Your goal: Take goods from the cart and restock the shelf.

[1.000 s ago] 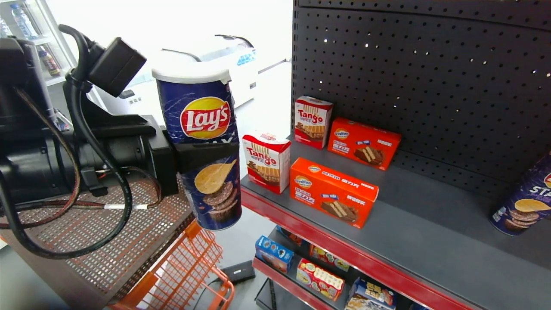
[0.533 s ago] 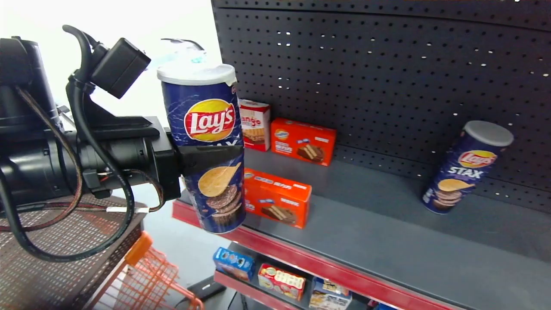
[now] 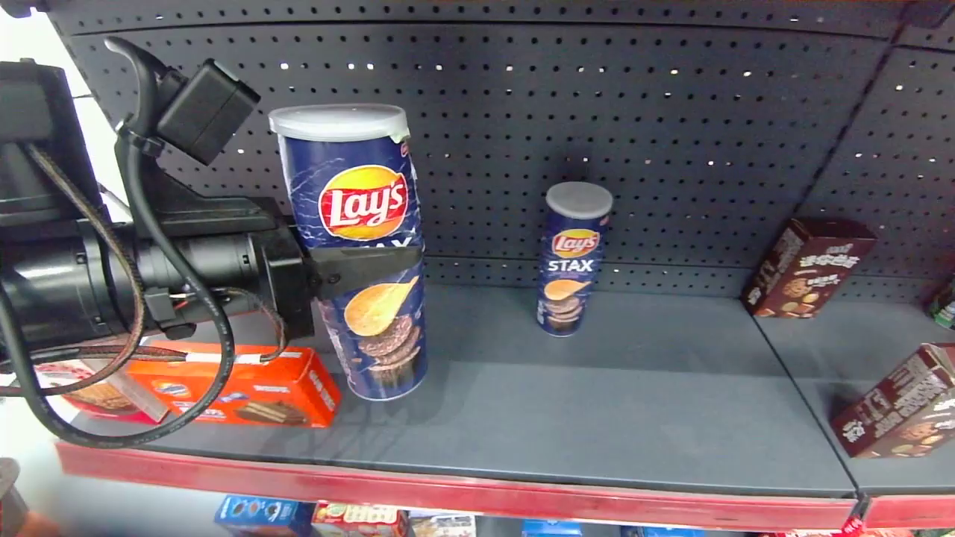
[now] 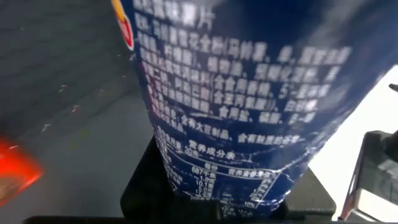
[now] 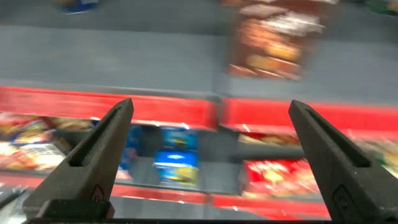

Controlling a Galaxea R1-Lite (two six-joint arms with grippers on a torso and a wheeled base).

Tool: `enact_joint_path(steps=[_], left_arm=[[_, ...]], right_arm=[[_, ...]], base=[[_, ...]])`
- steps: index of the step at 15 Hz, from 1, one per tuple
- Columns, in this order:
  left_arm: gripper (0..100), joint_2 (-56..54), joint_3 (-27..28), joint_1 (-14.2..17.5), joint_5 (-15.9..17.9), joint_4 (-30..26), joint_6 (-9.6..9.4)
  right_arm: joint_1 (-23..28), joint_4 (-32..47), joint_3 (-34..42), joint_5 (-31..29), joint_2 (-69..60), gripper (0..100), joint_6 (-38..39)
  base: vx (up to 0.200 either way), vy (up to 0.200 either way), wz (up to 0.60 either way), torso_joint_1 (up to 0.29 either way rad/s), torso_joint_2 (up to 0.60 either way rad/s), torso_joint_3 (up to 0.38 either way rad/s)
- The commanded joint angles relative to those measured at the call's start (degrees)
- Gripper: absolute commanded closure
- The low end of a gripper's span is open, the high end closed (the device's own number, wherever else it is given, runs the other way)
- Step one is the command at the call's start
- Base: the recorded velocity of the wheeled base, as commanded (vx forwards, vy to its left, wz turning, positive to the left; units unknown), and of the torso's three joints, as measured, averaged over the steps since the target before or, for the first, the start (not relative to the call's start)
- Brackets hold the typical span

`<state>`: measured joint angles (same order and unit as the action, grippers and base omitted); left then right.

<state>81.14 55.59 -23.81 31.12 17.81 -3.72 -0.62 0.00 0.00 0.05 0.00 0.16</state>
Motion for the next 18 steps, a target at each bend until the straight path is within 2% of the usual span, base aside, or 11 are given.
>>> enact_joint_path(steps=[1,13,15,18], left_arm=[[100,-0.1,-0.2,0.1,0.0,-0.1,0.03],[100,-0.2,0.1,0.3,-0.1,0.4,-0.32],[100,-0.1,-0.7,0.3,-0.6,5.0,-0.15],[100,-0.1,-2.5,0.4,-1.1,7.6,-0.06]], right_arm=[[-0.1,0.0,0.0,0.0,0.0,0,0.0],[-0.1,-0.1,0.0,0.0,0.1,0,0.0],[-0.1,0.0,0.0,0.0,0.1,0,0.0],[-0.2,-0.1,-1.5,0.7,2.4,0,-0.7]], base=[[0.000,0.000,0.00,0.000,0.00,0.000],[0.000,0.000,-0.05,0.001,0.00,0.001],[0.000,0.000,0.00,0.000,0.00,0.000],[0.000,0.000,0.00,0.000,0.00,0.000]])
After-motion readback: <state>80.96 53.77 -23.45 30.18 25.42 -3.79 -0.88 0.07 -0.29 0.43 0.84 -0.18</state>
